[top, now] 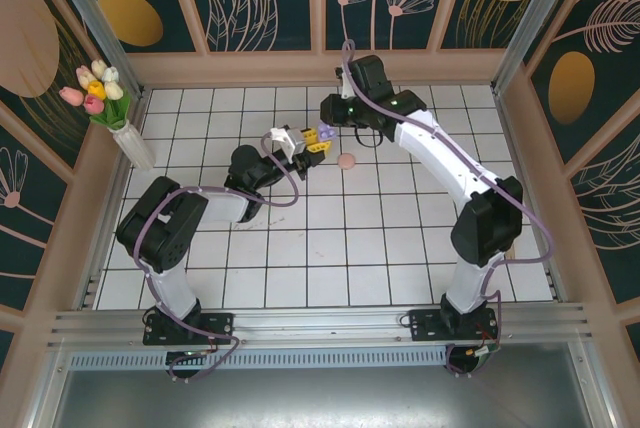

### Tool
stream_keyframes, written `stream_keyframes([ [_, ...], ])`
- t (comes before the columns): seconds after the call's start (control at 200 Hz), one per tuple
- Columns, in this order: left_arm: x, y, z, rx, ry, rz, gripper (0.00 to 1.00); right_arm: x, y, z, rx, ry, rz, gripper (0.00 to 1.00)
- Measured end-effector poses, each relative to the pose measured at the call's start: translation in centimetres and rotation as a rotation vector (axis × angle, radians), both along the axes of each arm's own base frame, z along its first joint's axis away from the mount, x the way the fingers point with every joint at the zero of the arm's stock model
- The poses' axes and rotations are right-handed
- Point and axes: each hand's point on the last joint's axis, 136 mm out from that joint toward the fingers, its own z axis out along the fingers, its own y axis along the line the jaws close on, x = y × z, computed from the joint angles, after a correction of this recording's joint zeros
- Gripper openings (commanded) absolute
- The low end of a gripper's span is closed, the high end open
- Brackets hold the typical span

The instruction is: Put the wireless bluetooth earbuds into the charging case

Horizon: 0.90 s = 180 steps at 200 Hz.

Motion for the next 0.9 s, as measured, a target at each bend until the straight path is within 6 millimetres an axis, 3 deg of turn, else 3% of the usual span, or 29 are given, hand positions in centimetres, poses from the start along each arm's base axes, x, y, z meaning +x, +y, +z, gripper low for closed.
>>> stream_keyframes([
  [0.285, -0.1, -0.6, -0.9, 0.017, 0.027, -0.014, 0.0, -2.9, -1.8, -0.1, -0.008, 0.006, -0.008, 0.23],
  [0.566, 0.3, -0.5, -0.6, 0.008, 0.034, 0.004, 0.0, -3.8, -3.4, 0.6, 0.01, -0.006, -0.057, 0.29],
  [0.746, 1.4, -0.2, -1.8, -0.017, 0.179, 0.041, 0.0, -3.6, -8.9, -1.1, 0.015, 0.021, -0.235, 0.33],
  [0.901, 3.0, -0.8, -5.1, -0.02, 0.477, 0.056, 0.0, -4.7, -12.2, -4.0, 0.012, 0.065, -0.353, 0.35],
])
